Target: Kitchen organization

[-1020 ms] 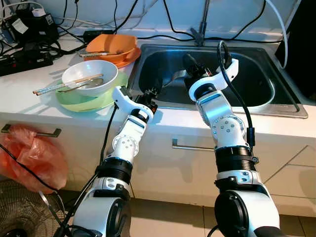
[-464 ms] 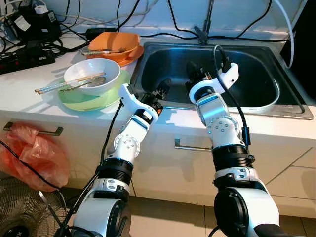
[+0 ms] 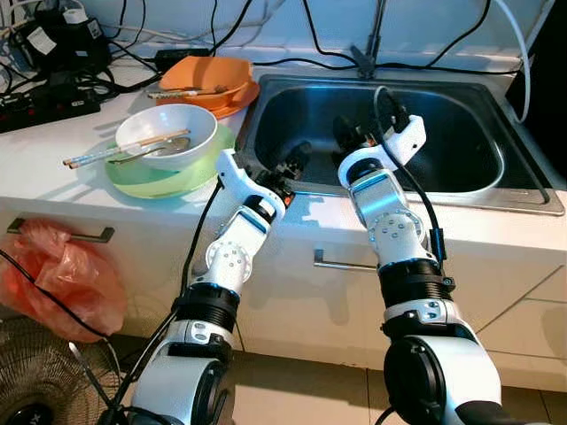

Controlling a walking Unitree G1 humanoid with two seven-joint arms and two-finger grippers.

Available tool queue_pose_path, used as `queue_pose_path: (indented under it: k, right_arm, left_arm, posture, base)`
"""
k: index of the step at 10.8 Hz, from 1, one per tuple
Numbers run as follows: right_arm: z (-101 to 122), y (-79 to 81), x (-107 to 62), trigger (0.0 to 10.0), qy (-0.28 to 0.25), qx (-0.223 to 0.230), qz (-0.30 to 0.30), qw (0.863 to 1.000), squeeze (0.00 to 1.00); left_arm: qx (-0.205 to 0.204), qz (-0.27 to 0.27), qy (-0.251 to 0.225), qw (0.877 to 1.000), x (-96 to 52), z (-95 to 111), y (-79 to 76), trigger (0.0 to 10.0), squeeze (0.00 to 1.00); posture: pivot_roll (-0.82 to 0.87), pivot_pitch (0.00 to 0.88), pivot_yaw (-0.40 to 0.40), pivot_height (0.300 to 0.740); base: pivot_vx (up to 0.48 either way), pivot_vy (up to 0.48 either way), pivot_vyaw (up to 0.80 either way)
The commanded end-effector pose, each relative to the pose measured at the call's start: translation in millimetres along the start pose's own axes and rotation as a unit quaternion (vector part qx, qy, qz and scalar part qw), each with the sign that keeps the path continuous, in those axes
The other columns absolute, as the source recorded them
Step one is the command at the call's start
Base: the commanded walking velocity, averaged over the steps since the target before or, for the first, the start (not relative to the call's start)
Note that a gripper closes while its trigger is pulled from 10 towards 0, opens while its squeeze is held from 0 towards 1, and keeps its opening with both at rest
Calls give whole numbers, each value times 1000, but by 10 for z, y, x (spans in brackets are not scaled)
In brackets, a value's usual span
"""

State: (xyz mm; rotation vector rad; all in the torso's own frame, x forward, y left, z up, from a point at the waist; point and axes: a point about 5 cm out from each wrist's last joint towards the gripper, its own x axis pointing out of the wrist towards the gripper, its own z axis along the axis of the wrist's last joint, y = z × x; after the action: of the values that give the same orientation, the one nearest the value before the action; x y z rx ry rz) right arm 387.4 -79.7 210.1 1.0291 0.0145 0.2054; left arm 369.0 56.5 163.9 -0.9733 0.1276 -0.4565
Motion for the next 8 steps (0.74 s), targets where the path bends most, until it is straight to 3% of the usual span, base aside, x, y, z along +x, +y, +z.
queue_pose_path:
  k: [1, 4, 5, 7, 8]
  right_arm:
    - [-167, 208, 30, 10000, 17, 2, 26, 999, 0]
    - [-152, 115, -20, 10000, 20, -94, 40, 995, 0]
    - [-162, 28, -65, 10000, 26, -175, 44, 983, 0]
    - [-161, -143, -150, 10000, 34, -242, 44, 969, 0]
    - [-105, -241, -205, 10000, 29, -298, 50, 953, 0]
  left_arm:
    - [-38, 9, 48, 998, -30, -460, -40, 10000, 0]
    - [40, 14, 28, 999, -61, -308, -3, 10000, 0]
    - [85, 19, 14, 996, -105, -222, 31, 10000, 0]
    - [156, 16, -14, 988, -192, -77, 45, 10000, 0]
    - [240, 20, -31, 970, -280, 58, 78, 10000, 0]
  posture:
    - [65, 46, 40, 740]
    - [62, 33, 38, 740]
    - [61, 23, 33, 740]
    - [61, 12, 28, 740]
    - [64, 6, 28, 740]
  base:
    - [0, 0, 0]
    - [0, 0, 0]
    - [0, 0, 0]
    - [0, 0, 0]
    - [0, 0, 0]
